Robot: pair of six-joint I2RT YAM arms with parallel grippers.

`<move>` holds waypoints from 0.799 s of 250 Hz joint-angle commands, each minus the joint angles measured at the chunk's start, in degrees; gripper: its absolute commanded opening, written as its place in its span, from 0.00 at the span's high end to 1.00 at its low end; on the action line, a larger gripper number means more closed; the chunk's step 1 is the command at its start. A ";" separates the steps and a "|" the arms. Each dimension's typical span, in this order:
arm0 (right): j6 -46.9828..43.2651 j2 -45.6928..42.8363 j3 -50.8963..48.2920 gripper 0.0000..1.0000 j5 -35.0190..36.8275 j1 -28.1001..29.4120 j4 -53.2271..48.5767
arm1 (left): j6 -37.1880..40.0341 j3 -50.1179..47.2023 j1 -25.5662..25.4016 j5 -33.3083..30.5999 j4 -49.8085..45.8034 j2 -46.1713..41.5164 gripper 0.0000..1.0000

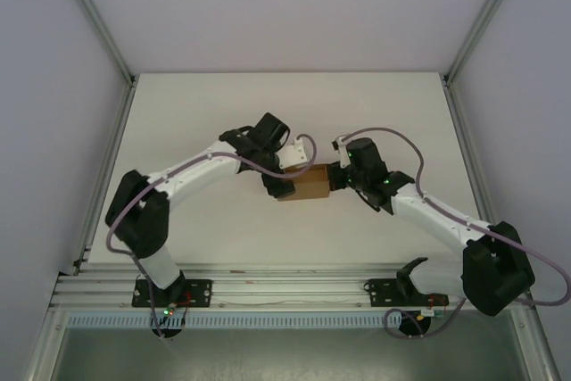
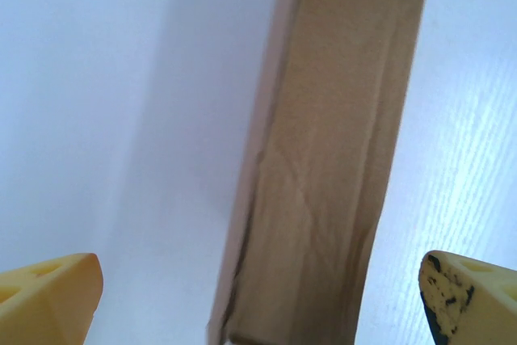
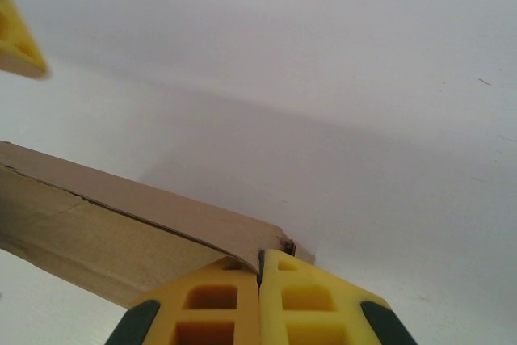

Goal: Assemble paper box

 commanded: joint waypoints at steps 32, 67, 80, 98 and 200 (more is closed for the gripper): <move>3.02 2.10 2.82 1.00 4.49 1.12 -9.71 | -15.03 -9.22 -0.38 -12.52 7.97 -9.96 0.06; 3.16 2.58 3.57 1.00 3.98 1.31 -10.52 | -17.22 -10.60 -0.38 -11.55 8.37 -11.40 0.36; 3.33 3.08 4.05 1.00 3.94 1.37 -11.04 | -18.52 -9.41 -0.37 -10.43 7.11 -10.92 0.47; 3.71 3.24 4.39 1.00 4.25 1.61 -11.32 | -19.64 -9.21 -0.38 -10.14 7.15 -10.69 0.60; 4.26 3.02 5.12 1.00 3.99 2.09 -11.97 | -19.61 -9.62 -0.38 -8.48 7.33 -9.25 0.69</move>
